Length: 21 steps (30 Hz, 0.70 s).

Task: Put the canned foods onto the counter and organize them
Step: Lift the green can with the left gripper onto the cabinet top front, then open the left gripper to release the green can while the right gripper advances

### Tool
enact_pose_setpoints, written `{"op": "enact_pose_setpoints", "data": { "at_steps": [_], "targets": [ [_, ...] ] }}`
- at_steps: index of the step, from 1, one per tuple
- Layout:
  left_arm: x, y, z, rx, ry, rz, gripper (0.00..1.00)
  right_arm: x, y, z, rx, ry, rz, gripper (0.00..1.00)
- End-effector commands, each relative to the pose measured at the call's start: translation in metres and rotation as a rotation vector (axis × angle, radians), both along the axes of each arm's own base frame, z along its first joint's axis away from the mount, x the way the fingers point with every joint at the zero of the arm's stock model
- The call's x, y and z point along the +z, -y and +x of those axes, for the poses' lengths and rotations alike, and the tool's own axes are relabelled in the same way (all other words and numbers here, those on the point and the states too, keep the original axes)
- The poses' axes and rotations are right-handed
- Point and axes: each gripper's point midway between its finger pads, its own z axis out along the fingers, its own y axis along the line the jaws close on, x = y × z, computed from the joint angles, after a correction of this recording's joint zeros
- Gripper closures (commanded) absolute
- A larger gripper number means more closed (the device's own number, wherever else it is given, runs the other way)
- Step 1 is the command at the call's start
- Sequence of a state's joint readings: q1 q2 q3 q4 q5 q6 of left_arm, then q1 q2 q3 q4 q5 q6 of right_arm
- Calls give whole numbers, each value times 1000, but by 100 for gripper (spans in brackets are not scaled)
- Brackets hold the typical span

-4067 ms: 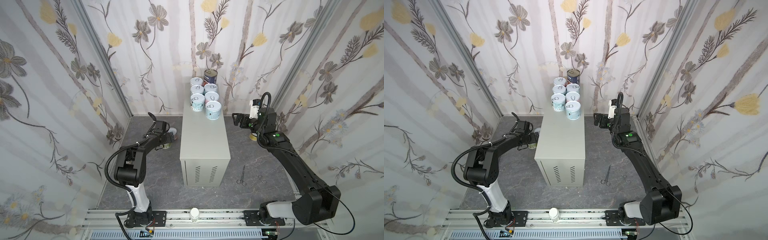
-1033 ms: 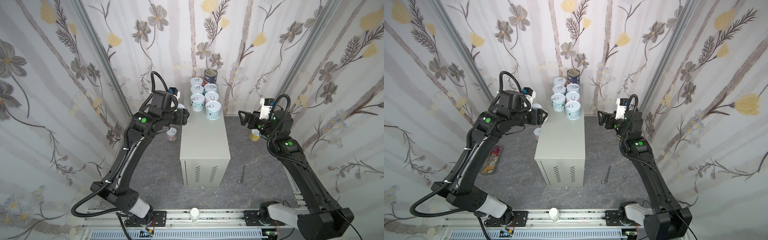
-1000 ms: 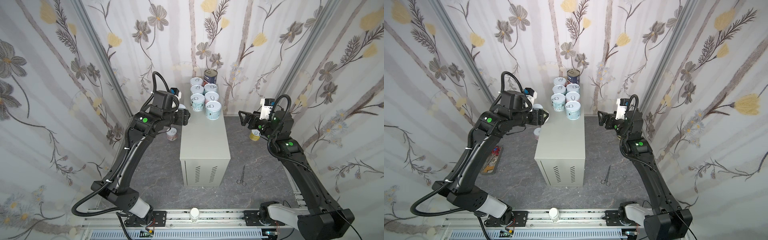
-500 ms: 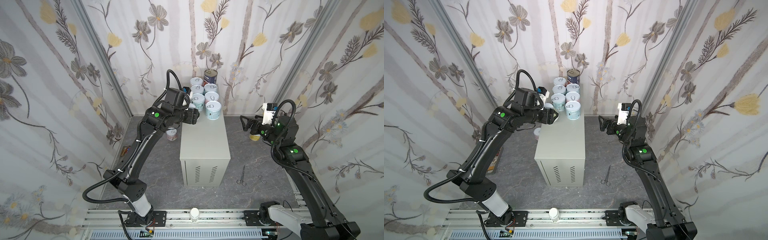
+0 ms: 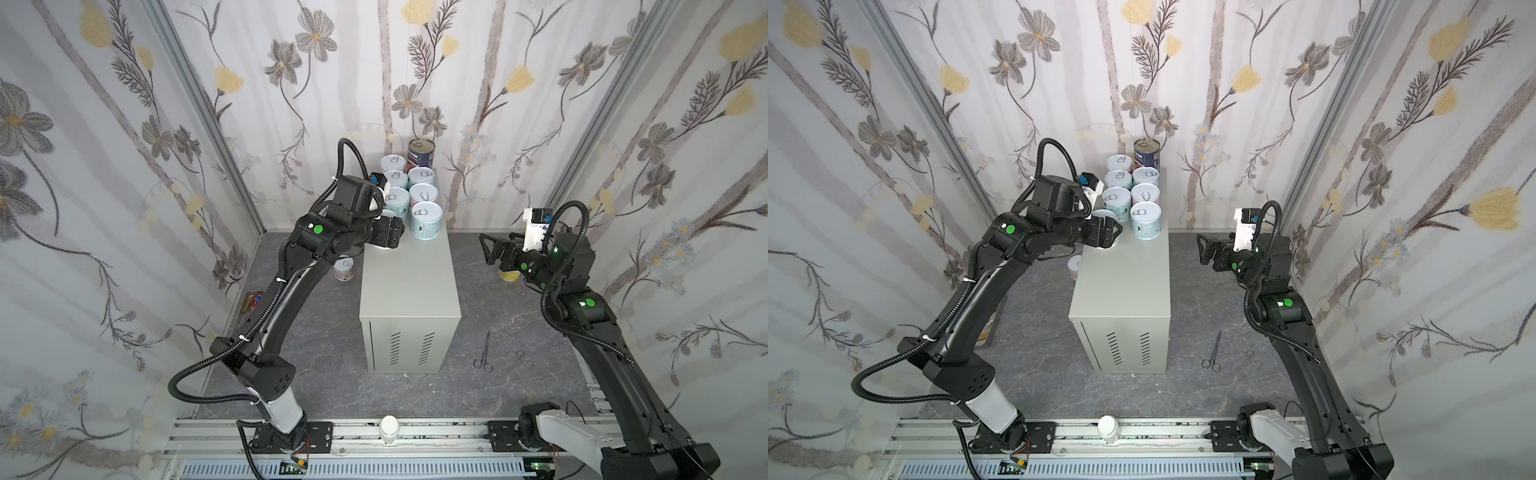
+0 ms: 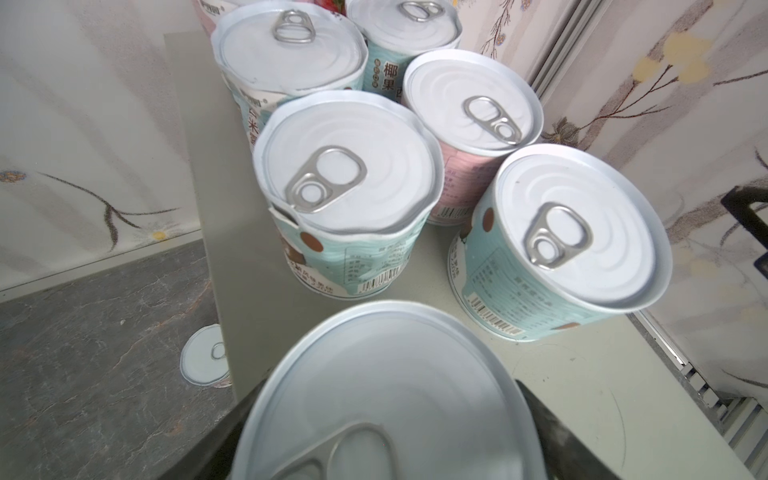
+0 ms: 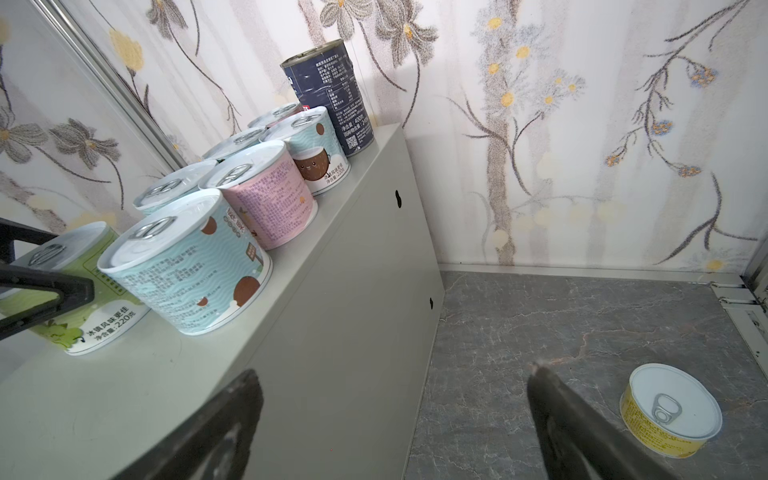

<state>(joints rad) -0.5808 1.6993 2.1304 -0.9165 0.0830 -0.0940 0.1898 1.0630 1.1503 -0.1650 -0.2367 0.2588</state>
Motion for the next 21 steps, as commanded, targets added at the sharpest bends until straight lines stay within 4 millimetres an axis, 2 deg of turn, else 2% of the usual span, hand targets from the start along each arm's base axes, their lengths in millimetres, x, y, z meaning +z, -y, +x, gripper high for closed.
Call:
{"op": "enact_pose_setpoints", "data": {
  "at_steps": [1,9,13,17,19,21],
  "targets": [
    [9,4,2,-14,32,-19,16,4,1,-3,-3,22,-10,0],
    [37,-7,-14,-25,117,-48,16,-1,3,-9,-5,19,-20,0],
    [50,-29,-25,22,212,-35,13,5,2,-14,8,42,-28,0],
    [56,-60,-32,103,283,-33,13,21,-13,-27,112,99,-19,0],
    [55,-70,-37,114,302,-38,17,31,-31,-37,230,117,-9,0],
    [56,-80,-43,119,324,-50,24,37,-40,-43,283,129,1,0]
  ]
}}
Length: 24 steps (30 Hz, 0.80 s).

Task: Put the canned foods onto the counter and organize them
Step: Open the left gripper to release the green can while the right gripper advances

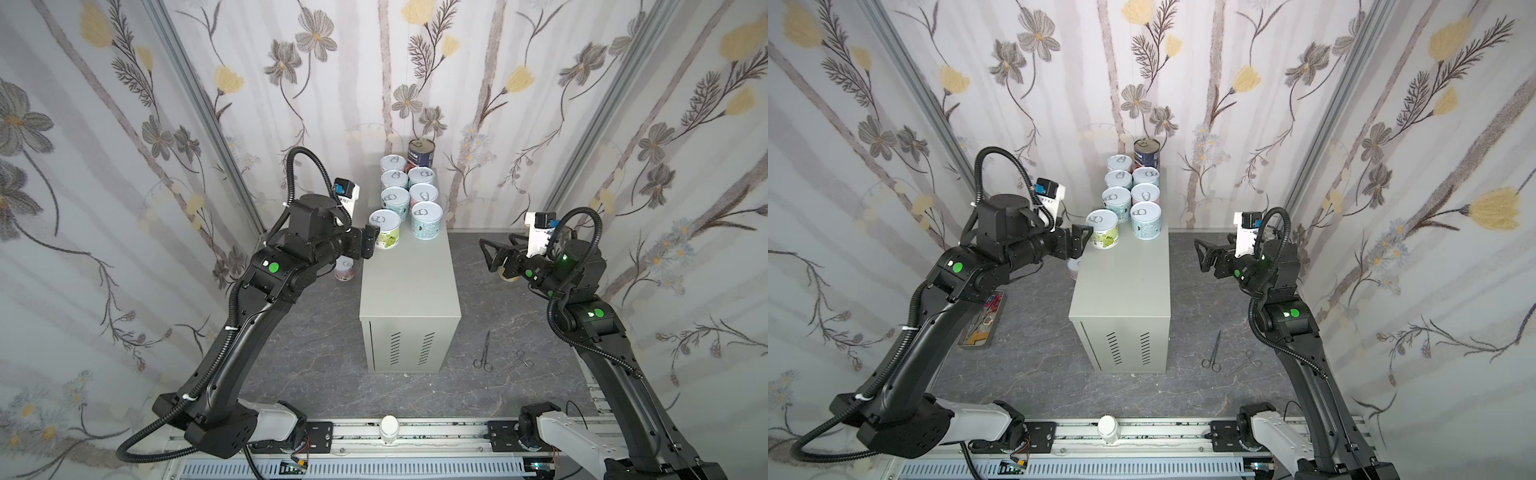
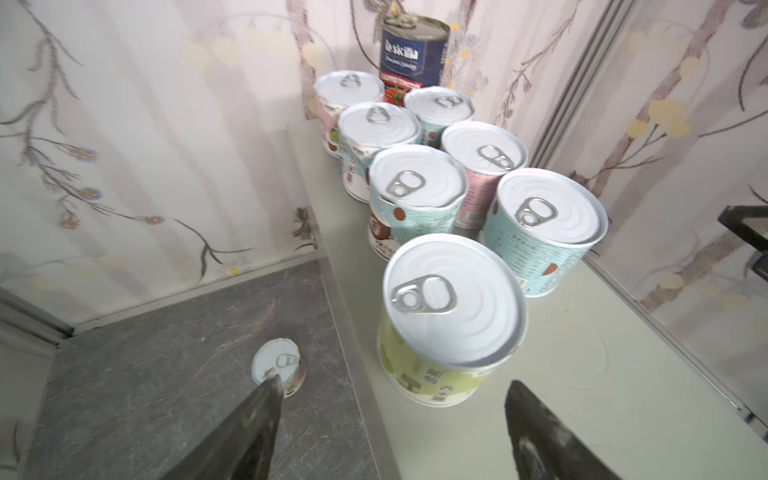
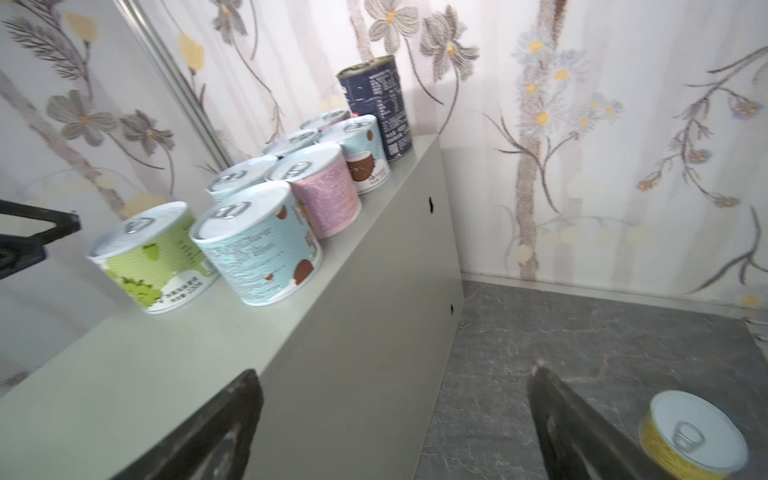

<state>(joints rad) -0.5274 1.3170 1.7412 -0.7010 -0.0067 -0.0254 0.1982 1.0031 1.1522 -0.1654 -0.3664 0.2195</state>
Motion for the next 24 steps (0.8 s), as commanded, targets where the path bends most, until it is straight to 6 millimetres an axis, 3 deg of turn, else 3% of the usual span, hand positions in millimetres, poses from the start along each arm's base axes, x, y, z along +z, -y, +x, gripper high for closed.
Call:
{"op": "enact_pose_setpoints", "data": {
  "at_steps": [1,4,8,14,24],
  "targets": [
    [15,-12,3,21,96,-31,30,18,-24,-17,153,65,8,0],
    [9,-31,1,50,104,-53,39,24,-33,-25,176,95,13,0],
    [-6,-44,8,80,84,-55,41,27,-52,-36,228,120,3,0],
    [-17,-44,22,94,86,-61,42,27,-86,-50,276,135,-32,0],
    [-20,-36,45,102,77,-80,42,26,-125,-46,246,131,-10,0]
  ]
}}
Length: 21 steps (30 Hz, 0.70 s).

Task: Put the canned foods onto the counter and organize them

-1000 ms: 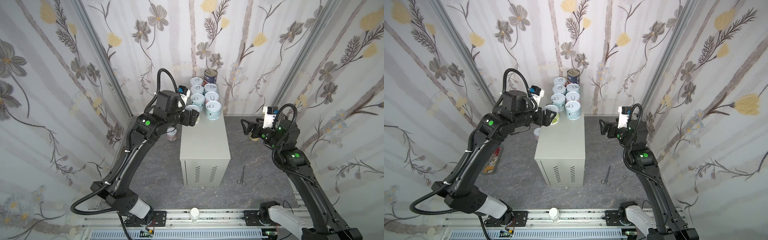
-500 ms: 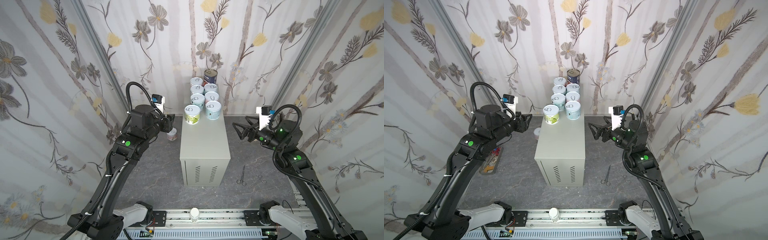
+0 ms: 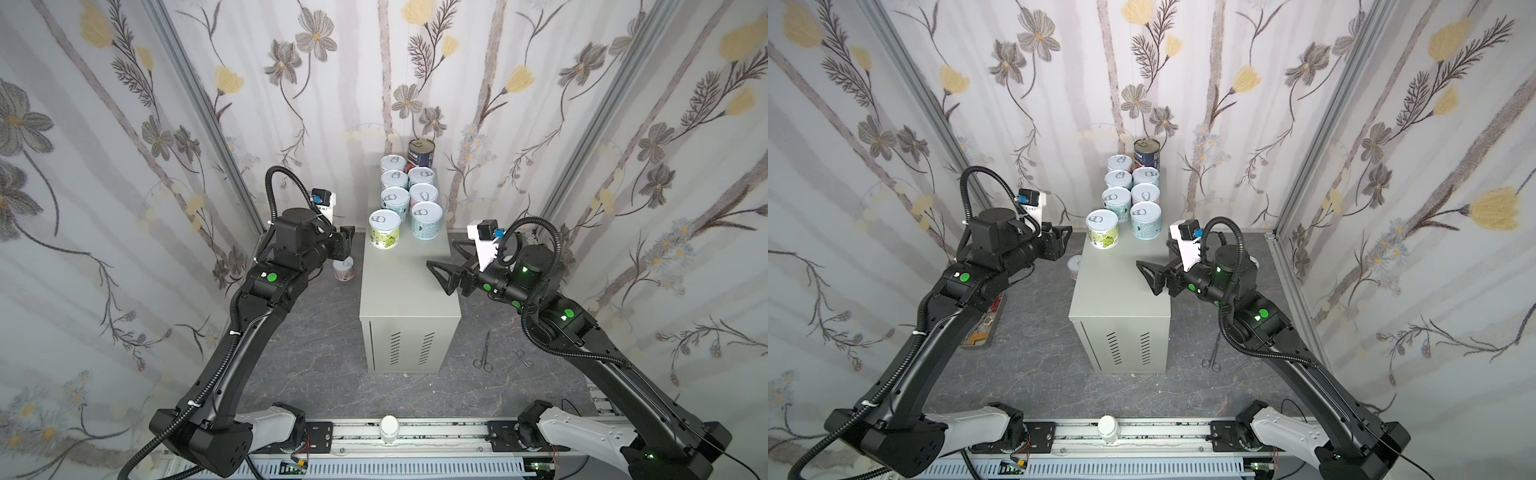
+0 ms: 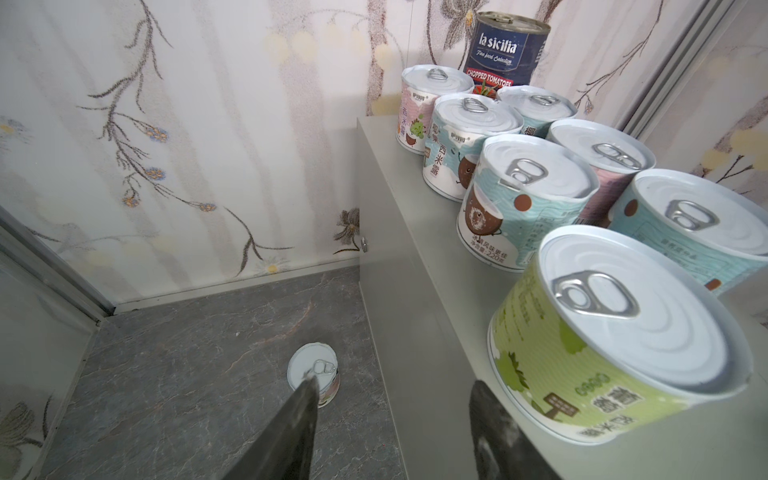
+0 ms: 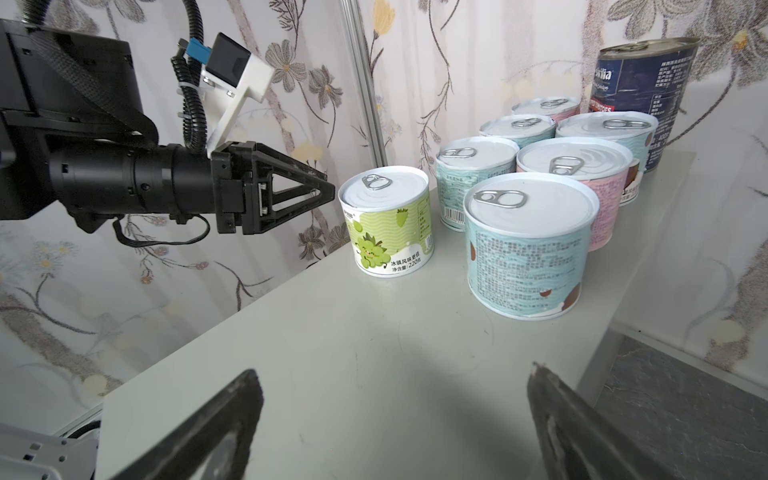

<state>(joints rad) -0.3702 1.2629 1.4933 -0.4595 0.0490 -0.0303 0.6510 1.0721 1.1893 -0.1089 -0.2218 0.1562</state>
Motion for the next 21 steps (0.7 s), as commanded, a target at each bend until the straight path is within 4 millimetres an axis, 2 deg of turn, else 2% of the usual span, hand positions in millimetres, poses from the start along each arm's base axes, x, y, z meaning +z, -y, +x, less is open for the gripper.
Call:
{"op": "enact_pose_setpoints", "data": {
  "at_steps": [1,8,21],
  "targets": [
    [13,5,8,-8,43,-38,42,19,-2,9,-71,59,53,0],
    [10,10,7,-28,20,-59,42,13,-14,18,-137,88,31,0],
    [3,26,16,-85,-8,-102,42,7,-18,34,-249,145,-16,0]
  ]
}}
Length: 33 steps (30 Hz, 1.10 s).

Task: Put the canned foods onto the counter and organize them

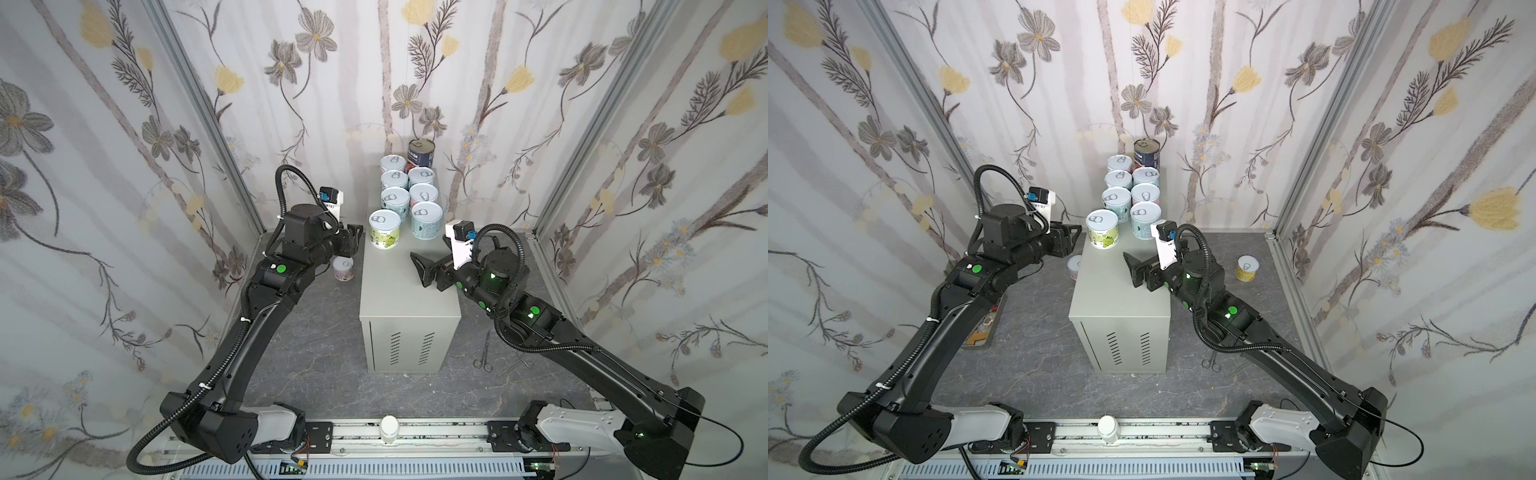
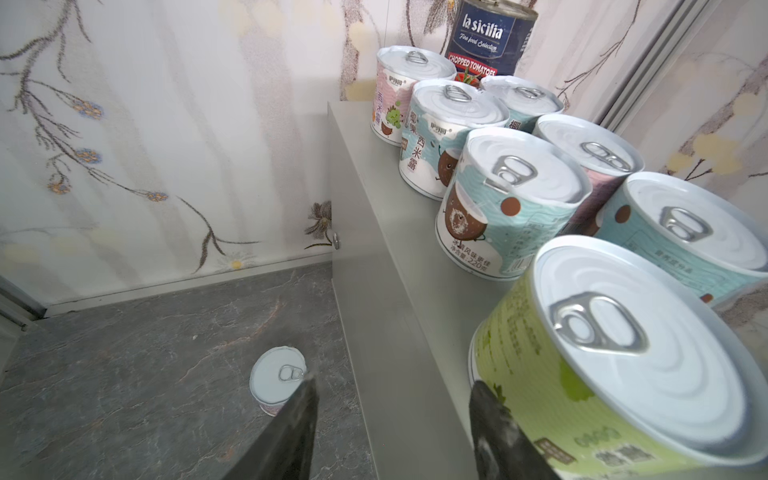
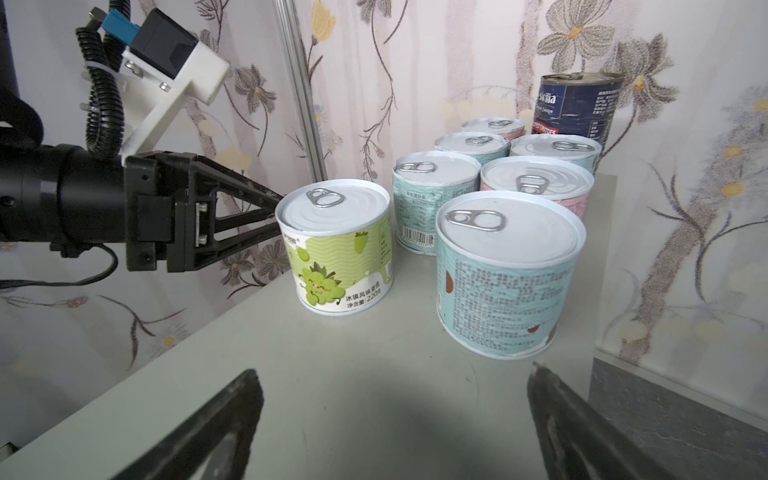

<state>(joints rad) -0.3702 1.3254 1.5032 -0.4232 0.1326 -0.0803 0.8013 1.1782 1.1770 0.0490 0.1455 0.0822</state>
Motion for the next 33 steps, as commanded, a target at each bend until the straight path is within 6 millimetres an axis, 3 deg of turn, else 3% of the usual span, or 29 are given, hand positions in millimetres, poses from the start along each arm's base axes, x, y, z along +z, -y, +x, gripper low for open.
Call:
{"op": "enact_pose_setpoints", "data": {
  "at_steps": [1,11,12,17,33],
  "targets": [
    [14,6,3,-19,35,-43,42,13,1,5,-36,51,19,0],
    [13,9,3,-22,4,-66,42,7,-2,12,-56,42,-8,0],
    [13,10,3,-25,1,-71,42,7,-12,4,-28,43,-11,0],
    [12,20,2,-46,-11,-73,43,6,-18,6,-27,48,-18,0],
    [9,38,2,-74,-30,-92,43,3,-18,16,-80,38,-9,0]
  ]
}}
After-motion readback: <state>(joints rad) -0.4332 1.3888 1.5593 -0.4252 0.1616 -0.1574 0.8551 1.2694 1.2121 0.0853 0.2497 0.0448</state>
